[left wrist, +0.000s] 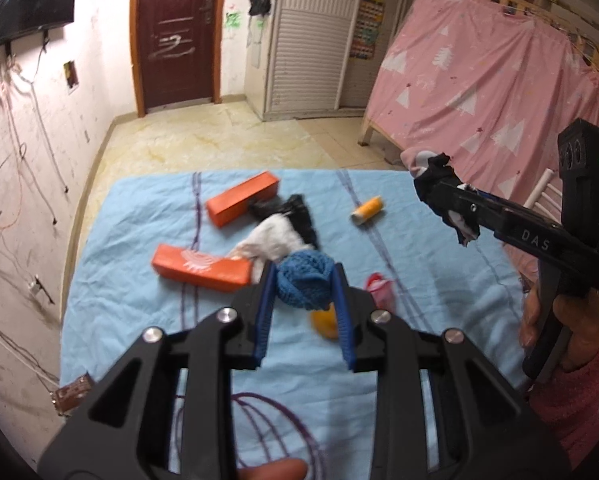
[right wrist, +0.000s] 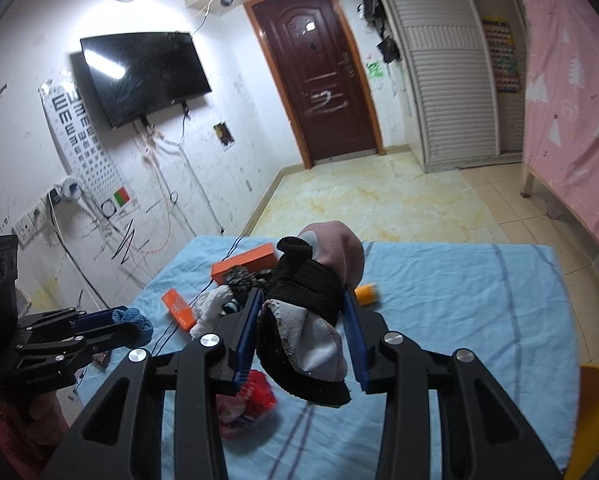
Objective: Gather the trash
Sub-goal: 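Carry the yarn ball and the cloth toward the yellow bin with both tools, then open both tools over the yellow bin to drop the items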
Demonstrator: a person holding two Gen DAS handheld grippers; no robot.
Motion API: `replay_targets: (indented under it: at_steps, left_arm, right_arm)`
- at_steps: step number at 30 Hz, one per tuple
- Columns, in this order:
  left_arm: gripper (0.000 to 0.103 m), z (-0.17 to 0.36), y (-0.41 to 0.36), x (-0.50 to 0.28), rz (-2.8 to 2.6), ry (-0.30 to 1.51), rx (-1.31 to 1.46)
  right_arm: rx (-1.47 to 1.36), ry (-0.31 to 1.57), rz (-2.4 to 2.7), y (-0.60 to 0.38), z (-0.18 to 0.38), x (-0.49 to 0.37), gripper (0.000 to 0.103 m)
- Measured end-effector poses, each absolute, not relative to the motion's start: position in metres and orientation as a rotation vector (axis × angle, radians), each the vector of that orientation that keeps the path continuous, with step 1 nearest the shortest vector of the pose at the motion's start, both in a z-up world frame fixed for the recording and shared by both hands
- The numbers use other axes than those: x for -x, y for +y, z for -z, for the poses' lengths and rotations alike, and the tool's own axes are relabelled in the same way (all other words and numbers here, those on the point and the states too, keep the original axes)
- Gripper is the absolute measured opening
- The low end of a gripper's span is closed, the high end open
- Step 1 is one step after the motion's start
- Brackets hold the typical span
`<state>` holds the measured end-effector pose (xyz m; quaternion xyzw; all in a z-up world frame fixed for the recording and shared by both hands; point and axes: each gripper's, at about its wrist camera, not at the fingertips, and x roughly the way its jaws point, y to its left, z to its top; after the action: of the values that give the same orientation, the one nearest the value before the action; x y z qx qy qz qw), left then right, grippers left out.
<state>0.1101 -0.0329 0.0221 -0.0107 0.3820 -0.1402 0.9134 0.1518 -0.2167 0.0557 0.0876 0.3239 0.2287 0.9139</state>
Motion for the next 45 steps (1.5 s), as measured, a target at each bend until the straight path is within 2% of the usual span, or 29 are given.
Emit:
replay_targets:
  at_steps: [19,37,41,43,45]
  left_arm:
    - [0.026,-0.042,-0.156,-0.102,0.468,0.764,-0.100]
    - [0.026,-0.037,-0.291,-0.106,0.667,0.807,-0.131]
    - [0.026,-0.036,-0.316,-0.110,0.689,0.827,-0.138]
    - [0.026,-0.034,-0.329,-0.114,0.700,0.839,-0.139]
    - [0.026,-0.032,-0.343,-0.118,0.710,0.853,-0.142]
  right_arm:
    - [-0.340,0.541,-0.248,-0.374,-0.058,-0.091,0.033]
    - [-0.429,0.544,-0.033,-0.492,-0.018,-0.060,0.033]
    - [-0.457,0.574,0.001,-0.503,-0.005,-0.064,0.036]
    - [-0.477,0.573,0.013,-0.508,-0.002,-0.065,0.041]
    - [-0.487,0.565,0.028,-0.512,-0.001,-0.063,0.058]
